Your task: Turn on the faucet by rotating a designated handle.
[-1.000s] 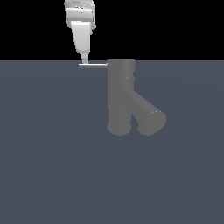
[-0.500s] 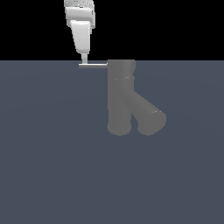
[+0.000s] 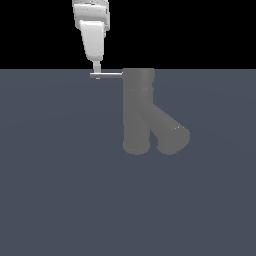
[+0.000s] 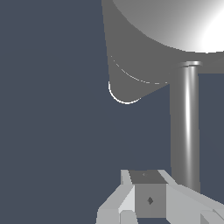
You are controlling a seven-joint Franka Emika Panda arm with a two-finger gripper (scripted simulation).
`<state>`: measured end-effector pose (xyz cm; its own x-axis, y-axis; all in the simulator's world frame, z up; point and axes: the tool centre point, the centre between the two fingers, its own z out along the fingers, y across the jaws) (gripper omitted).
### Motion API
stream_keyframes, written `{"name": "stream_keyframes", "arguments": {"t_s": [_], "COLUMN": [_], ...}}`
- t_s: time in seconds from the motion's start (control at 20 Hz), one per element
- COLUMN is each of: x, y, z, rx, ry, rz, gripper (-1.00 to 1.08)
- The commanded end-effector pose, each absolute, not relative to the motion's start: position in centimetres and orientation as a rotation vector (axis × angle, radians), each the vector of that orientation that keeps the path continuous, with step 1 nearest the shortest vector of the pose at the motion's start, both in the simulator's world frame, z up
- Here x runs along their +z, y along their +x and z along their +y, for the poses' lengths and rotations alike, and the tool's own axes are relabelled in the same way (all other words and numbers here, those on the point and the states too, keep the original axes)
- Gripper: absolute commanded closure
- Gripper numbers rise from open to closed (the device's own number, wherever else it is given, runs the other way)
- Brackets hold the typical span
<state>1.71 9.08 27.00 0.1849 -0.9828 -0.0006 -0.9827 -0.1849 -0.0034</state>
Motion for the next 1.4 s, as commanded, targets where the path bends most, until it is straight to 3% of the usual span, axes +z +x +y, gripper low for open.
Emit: {"name": "stream_keyframes", "arguments": {"t_s": [0.0,1.35], "x": [27.0,27.0], "y": [0.8,-5.7], "z": [8.8,7.0], "rx": [0.000,-0.002], "ry": [-2.417,-2.425], "rz": [2.006,1.989], "gripper": [1.08,1.08]}}
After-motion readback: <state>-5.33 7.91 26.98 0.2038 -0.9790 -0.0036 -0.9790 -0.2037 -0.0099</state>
